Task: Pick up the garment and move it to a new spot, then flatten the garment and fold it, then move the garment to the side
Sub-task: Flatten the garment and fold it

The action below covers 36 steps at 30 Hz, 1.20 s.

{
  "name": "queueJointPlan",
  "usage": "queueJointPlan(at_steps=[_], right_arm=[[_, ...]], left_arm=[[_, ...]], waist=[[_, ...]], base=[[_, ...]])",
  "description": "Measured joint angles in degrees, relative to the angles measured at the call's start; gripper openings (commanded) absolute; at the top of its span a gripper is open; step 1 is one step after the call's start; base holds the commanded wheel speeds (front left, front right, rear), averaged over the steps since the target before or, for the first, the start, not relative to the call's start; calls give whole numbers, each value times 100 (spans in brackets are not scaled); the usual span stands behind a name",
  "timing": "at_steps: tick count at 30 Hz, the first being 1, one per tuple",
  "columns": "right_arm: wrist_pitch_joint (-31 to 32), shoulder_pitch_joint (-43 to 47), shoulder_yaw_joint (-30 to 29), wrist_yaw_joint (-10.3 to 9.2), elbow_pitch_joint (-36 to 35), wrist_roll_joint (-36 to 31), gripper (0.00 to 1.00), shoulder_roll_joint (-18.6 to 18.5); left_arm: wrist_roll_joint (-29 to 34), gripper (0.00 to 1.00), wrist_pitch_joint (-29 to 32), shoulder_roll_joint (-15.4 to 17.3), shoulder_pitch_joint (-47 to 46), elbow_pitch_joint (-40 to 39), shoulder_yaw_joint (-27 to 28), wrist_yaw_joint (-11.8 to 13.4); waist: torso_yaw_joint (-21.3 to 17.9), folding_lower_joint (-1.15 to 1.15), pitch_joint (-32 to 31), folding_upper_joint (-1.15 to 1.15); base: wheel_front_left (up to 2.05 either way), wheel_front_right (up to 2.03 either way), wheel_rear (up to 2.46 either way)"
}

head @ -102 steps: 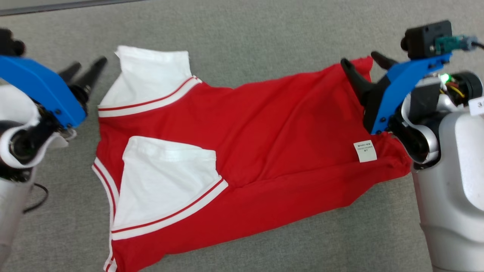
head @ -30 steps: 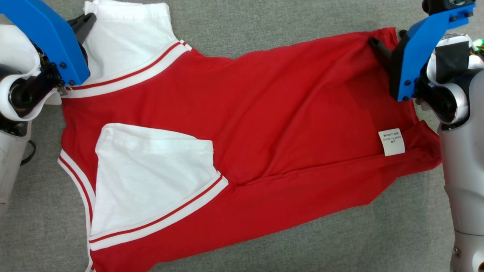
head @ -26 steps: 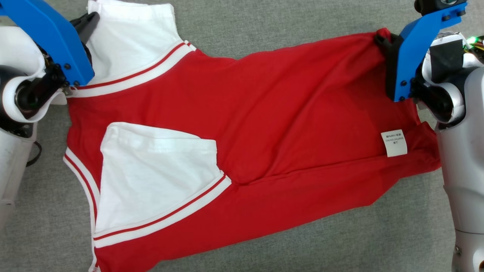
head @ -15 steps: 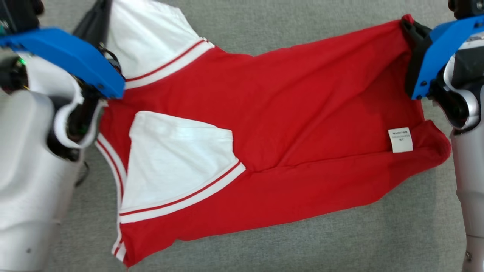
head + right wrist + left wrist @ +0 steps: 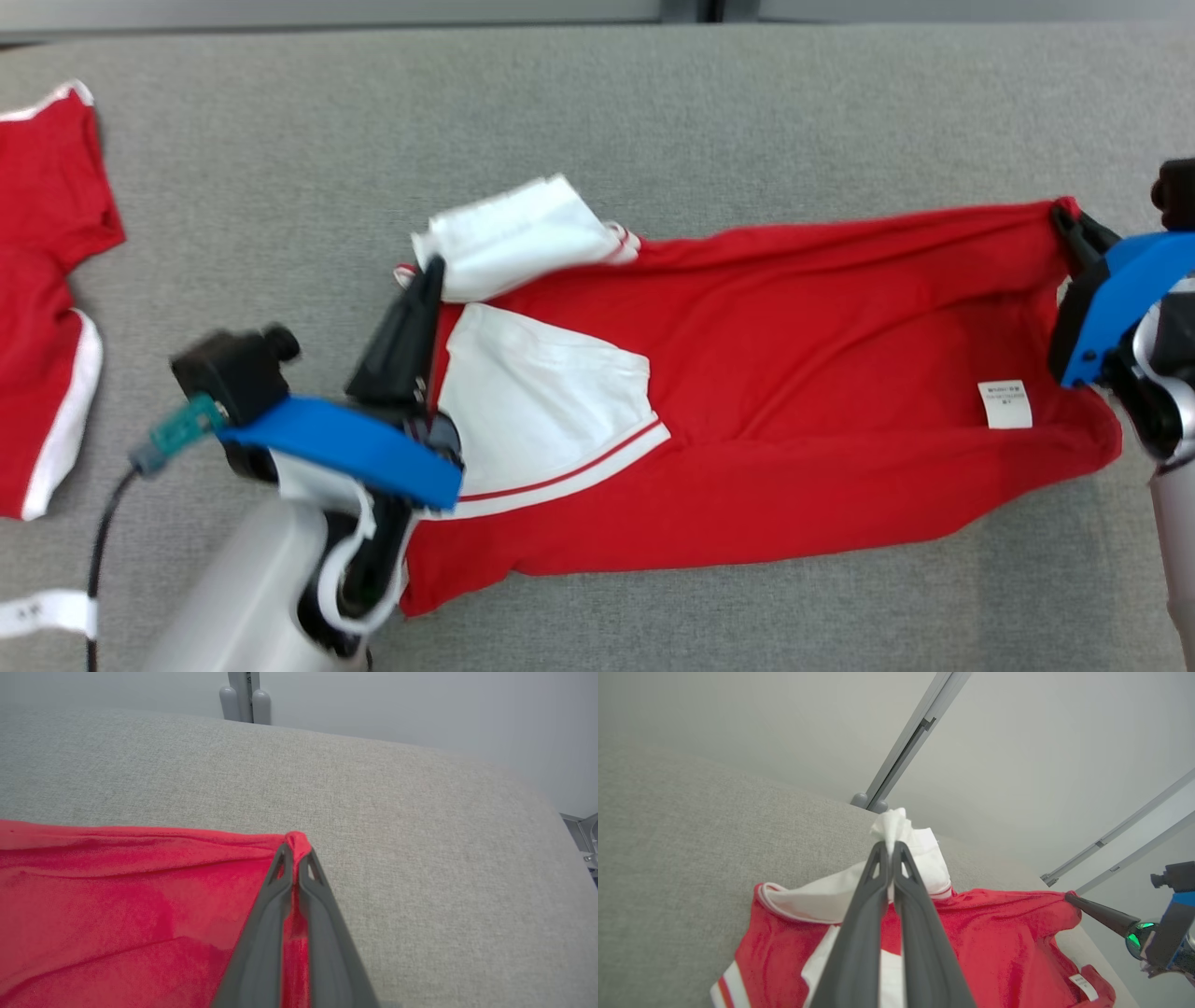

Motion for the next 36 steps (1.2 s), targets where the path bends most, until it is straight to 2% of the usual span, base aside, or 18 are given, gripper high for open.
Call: queueJointPlan(at_steps=[2,13,17,18,19,20,21,27,36], right_arm=[[-5,138,-44,-1,35,-43,0,-53],[194,895,-287,0,-41,-136,0,-133],[259,1127,-409,0,-133,-135,0,-89],[289,1177,-446,0,-144,-131,16,-76],[299,1216,-463,-1,-158,-131,100,-67],[298,1253,-482,0,-183,-131,100,-55],[292,1276,-520,0,-200,-131,100,-38],[312,1501,-818,0,-530,-85,100,43],[501,1843,-1341,-1,-1454,124,100,510]], left_arm=[[-27,0,-31,-1,349,-210,-88,25],[-179,0,-32,-24,1856,-1028,-437,513],[-283,0,-10,-15,2142,-1110,-487,559],[-271,0,14,-11,2179,-1126,-521,566],[-219,38,13,7,2185,-1133,-554,565],[-146,80,9,38,2175,-1135,-597,556],[-22,100,-24,97,2152,-1117,-684,500],[508,100,-368,198,2124,-764,-832,504],[1062,100,-777,301,1668,-453,-226,513]], waist=[[62,0,-135,0],[345,0,-558,0],[368,0,-602,0],[371,0,-608,0],[370,0,-613,0],[368,0,-619,0],[368,0,-627,0],[348,0,-736,0],[310,0,-857,0]], base=[[0,0,0],[0,0,0],[0,0,0],[0,0,0],[0,0,0],[0,0,0],[0,0,0],[0,0,0],[0,0,0]])
